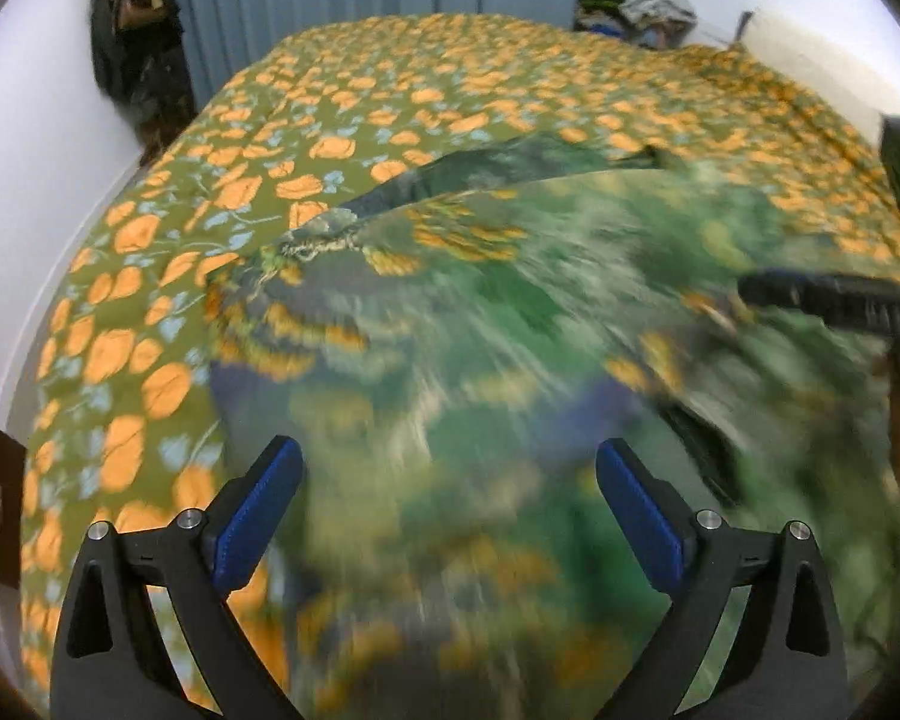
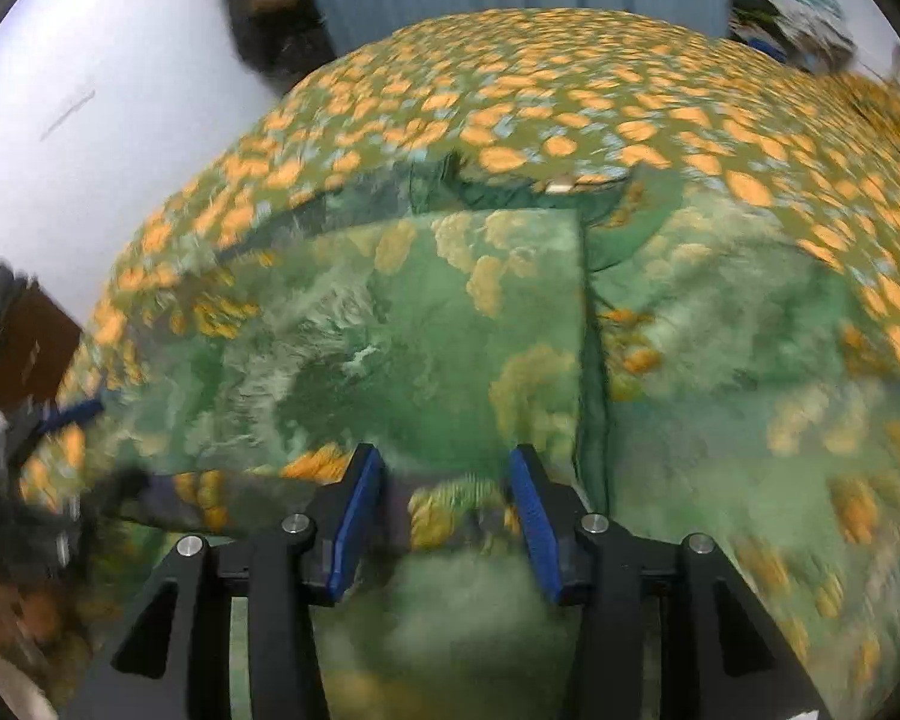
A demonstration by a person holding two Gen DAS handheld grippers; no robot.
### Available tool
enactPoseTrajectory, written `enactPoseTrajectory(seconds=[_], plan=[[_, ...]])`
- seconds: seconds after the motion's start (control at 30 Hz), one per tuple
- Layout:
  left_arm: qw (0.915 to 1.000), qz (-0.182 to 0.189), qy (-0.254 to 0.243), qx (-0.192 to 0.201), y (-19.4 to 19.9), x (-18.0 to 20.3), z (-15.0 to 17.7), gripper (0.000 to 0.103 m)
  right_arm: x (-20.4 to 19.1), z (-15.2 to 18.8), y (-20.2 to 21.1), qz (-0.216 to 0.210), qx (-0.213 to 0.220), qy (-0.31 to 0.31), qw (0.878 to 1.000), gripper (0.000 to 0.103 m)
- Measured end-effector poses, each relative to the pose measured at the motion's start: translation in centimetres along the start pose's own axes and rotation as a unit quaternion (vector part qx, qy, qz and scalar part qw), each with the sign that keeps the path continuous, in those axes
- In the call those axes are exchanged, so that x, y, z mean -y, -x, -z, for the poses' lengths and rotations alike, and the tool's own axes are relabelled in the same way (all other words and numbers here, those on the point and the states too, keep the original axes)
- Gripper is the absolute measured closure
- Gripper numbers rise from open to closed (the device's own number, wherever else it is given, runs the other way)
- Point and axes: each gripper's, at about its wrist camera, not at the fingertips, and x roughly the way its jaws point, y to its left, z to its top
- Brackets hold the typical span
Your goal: Fold large clothes
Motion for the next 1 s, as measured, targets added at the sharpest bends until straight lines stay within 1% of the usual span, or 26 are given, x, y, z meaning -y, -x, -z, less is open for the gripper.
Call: enactPoseTrajectory(seconds=[0.03,0.07,0.13,0.2,0.23,0.27,0.3,0.4,0.47,0.57,0.7,0.8,0.9,1.0], plan=[[1.0000,0.000,-0.002,0.004,1.2,0.0,0.6,0.004,-0.2,0.3,1.4,0.003,0.009,0.002,1.000,0.043],[0.9999,0.000,-0.004,0.012,3.3,0.1,1.3,0.004,-0.6,1.0,3.2,0.007,0.020,0.008,1.000,0.027],[0.9996,-0.001,-0.006,0.026,6.5,0.1,2.3,0.004,-1.0,2.7,6.5,0.021,0.028,0.024,0.999,0.016],[0.9991,-0.011,0.000,0.041,9.9,-0.4,3.3,0.003,-0.9,5.1,9.7,0.046,0.033,0.037,0.998,0.016],[0.9988,-0.020,0.005,0.044,11.0,-0.5,3.4,0.003,-0.7,6.0,11.1,0.060,0.037,0.040,0.997,0.016],[0.9983,-0.032,0.012,0.048,12.3,-0.8,3.7,0.002,-0.4,7.1,12.6,0.077,0.045,0.040,0.995,0.016],[0.9975,-0.043,0.023,0.051,13.5,-1.2,4.0,0.002,0.1,8.8,14.8,0.103,0.060,0.037,0.992,0.016],[0.9956,-0.054,0.053,0.056,16.2,-2.2,5.2,0.002,1.6,11.9,18.8,0.144,0.085,0.018,0.986,0.016],[0.9945,-0.057,0.063,0.061,17.3,-2.7,5.9,0.002,2.4,13.2,20.2,0.165,0.085,0.008,0.983,0.016],[0.9928,-0.065,0.067,0.075,18.8,-2.6,6.6,0.002,3.9,14.7,21.5,0.201,0.078,-0.009,0.976,0.016],[0.9917,-0.073,0.063,0.085,19.8,-1.8,6.9,0.002,4.9,15.8,22.8,0.234,0.077,-0.015,0.969,0.016],[0.9908,-0.085,0.059,0.087,20.2,-1.4,7.2,0.002,5.0,16.4,23.6,0.248,0.085,-0.015,0.965,0.016],[0.9909,-0.087,0.056,0.087,20.3,-1.0,7.9,0.002,5.0,16.8,24.0,0.259,0.089,-0.011,0.962,0.016],[0.9916,-0.084,0.064,0.076,19.5,-0.8,8.7,0.002,4.9,17.0,24.0,0.262,0.089,-0.009,0.961,0.016]])
